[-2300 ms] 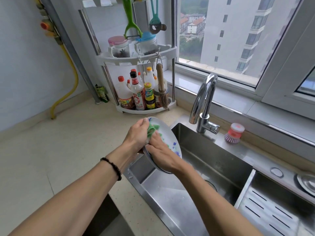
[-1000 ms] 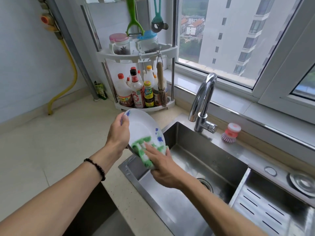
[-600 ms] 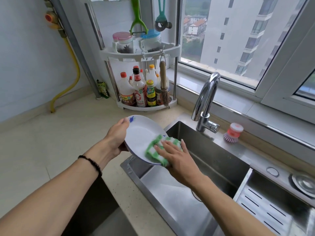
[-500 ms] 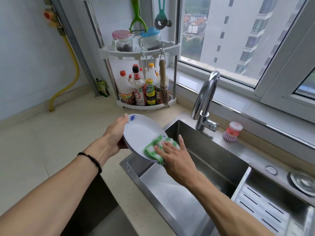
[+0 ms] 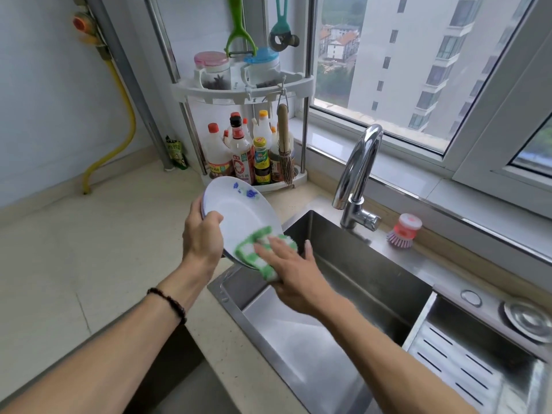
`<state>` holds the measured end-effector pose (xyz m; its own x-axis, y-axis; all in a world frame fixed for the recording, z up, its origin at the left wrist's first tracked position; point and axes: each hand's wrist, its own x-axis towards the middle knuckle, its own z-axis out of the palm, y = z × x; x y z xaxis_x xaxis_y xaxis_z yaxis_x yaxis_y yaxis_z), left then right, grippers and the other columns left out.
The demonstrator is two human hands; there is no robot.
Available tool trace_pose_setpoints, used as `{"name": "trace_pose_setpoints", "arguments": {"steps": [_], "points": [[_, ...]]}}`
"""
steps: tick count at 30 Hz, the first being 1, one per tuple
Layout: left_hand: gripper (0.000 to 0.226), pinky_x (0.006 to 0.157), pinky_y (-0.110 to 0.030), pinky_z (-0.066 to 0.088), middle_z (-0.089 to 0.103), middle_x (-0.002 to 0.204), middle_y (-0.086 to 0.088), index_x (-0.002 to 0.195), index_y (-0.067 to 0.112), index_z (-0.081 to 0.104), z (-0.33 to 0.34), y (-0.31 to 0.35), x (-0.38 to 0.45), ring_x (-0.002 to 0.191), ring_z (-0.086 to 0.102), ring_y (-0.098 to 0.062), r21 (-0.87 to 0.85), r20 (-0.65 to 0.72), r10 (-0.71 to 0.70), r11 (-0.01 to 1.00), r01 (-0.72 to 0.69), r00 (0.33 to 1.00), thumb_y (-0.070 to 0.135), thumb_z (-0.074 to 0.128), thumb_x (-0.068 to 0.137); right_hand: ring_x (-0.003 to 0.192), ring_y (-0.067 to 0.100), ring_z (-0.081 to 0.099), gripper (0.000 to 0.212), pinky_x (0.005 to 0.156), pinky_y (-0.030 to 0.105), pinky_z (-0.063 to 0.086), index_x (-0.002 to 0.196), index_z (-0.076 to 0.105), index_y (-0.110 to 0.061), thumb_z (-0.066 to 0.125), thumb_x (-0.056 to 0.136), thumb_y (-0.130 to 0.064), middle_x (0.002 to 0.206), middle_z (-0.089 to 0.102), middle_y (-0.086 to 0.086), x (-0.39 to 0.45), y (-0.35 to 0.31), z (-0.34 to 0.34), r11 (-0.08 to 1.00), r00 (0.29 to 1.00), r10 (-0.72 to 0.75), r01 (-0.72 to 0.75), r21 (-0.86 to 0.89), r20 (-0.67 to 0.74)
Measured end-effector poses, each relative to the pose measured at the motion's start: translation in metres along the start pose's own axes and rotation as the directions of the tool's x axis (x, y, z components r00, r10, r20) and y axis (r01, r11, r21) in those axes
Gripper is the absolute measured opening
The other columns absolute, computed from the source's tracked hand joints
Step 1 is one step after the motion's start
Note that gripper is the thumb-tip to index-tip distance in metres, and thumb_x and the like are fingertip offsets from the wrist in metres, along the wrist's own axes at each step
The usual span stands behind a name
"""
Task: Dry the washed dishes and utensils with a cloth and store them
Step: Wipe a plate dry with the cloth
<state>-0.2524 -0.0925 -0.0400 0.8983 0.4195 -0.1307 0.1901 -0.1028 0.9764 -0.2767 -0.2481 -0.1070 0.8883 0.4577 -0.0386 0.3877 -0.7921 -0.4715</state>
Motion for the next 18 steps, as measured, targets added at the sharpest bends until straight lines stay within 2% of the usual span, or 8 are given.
{"name": "trace_pose_setpoints", "arguments": {"steps": [2,5,6,8,10,12,15,18], "points": [[0.066,0.084,-0.047,0.057,0.062,0.116,-0.001,0.135,0.034,0.054,0.003,0.004,-0.007,0.104,0.06,-0.028,0.042,-0.011,0.04,0.998,-0.04,0.999,0.031,0.042,0.07,0.155,0.015,-0.003,0.065,0.119,0.061,-0.013,0.16,0.005,-0.033,0.041,0.106,-0.036,0.169,0.001,-0.002,-0.001,-0.003,-0.001,0.998,0.997,0.054,-0.051,-0.037,0.057],[0.064,0.091,-0.046,0.055,0.063,0.12,0.0,0.135,0.032,0.055,0.003,0.004,-0.006,0.109,0.059,-0.026,0.035,0.008,0.07,0.997,-0.07,0.998,0.03,0.042,0.072,0.154,0.012,-0.007,0.068,0.119,0.052,-0.019,0.16,0.005,-0.031,0.044,0.105,-0.028,0.167,-0.002,-0.003,-0.009,-0.026,0.003,0.97,0.999,-0.052,0.047,0.237,0.012],[0.064,0.092,-0.047,0.054,0.063,0.122,-0.001,0.135,0.032,0.055,0.003,0.005,-0.006,0.111,0.059,-0.026,0.041,0.042,0.079,0.996,-0.081,0.996,0.029,0.042,0.073,0.153,0.01,-0.009,0.07,0.118,0.051,-0.021,0.159,0.003,-0.033,0.046,0.104,-0.028,0.166,-0.005,-0.005,-0.012,-0.025,0.004,0.962,0.997,-0.078,0.072,0.262,0.014],[0.064,0.091,-0.046,0.055,0.063,0.122,-0.001,0.135,0.031,0.055,0.002,0.006,-0.008,0.111,0.059,-0.026,0.072,0.091,0.089,0.993,-0.096,0.992,0.028,0.041,0.073,0.152,0.01,-0.013,0.073,0.118,0.056,-0.021,0.155,-0.006,-0.039,0.045,0.105,-0.031,0.162,-0.014,-0.008,-0.011,-0.009,0.002,0.989,0.997,-0.042,0.032,0.143,0.061],[0.062,0.087,-0.046,0.056,0.064,0.119,-0.003,0.133,0.03,0.057,0.004,0.005,-0.01,0.109,0.06,-0.028,0.043,0.059,0.081,0.996,-0.083,0.995,0.027,0.042,0.073,0.154,0.015,-0.012,0.071,0.118,0.061,-0.017,0.155,-0.008,-0.041,0.042,0.106,-0.034,0.162,-0.013,-0.008,-0.007,0.0,-0.001,0.999,0.997,0.034,-0.036,0.022,0.071],[0.052,0.081,-0.042,0.056,0.065,0.117,-0.006,0.128,0.026,0.059,0.005,0.004,-0.008,0.106,0.061,-0.029,-0.009,0.021,0.051,0.999,-0.051,0.998,0.022,0.044,0.079,0.154,0.015,-0.009,0.067,0.117,0.059,-0.019,0.156,-0.004,-0.041,0.041,0.106,-0.032,0.166,-0.006,-0.005,-0.008,-0.01,-0.001,0.995,0.999,-0.015,0.011,0.103,0.044],[0.045,0.081,-0.04,0.055,0.065,0.114,-0.006,0.124,0.028,0.06,0.002,0.003,-0.005,0.104,0.062,-0.029,-0.025,0.074,0.038,0.999,-0.036,0.997,0.014,0.044,0.084,0.152,0.01,-0.012,0.066,0.116,0.054,-0.023,0.149,-0.007,-0.044,0.041,0.106,-0.03,0.166,-0.007,-0.006,-0.016,-0.014,0.001,0.975,0.992,-0.122,0.113,0.19,0.034],[0.05,0.08,-0.041,0.056,0.065,0.115,-0.005,0.129,0.027,0.059,0.003,0.004,-0.008,0.104,0.061,-0.029,-0.003,0.062,0.046,0.999,-0.046,0.997,0.015,0.044,0.083,0.152,0.012,-0.014,0.071,0.117,0.063,-0.016,0.152,-0.01,-0.044,0.042,0.106,-0.031,0.165,-0.012,-0.005,-0.008,0.011,-0.002,0.999,0.998,-0.006,0.008,-0.039,0.057]]}}
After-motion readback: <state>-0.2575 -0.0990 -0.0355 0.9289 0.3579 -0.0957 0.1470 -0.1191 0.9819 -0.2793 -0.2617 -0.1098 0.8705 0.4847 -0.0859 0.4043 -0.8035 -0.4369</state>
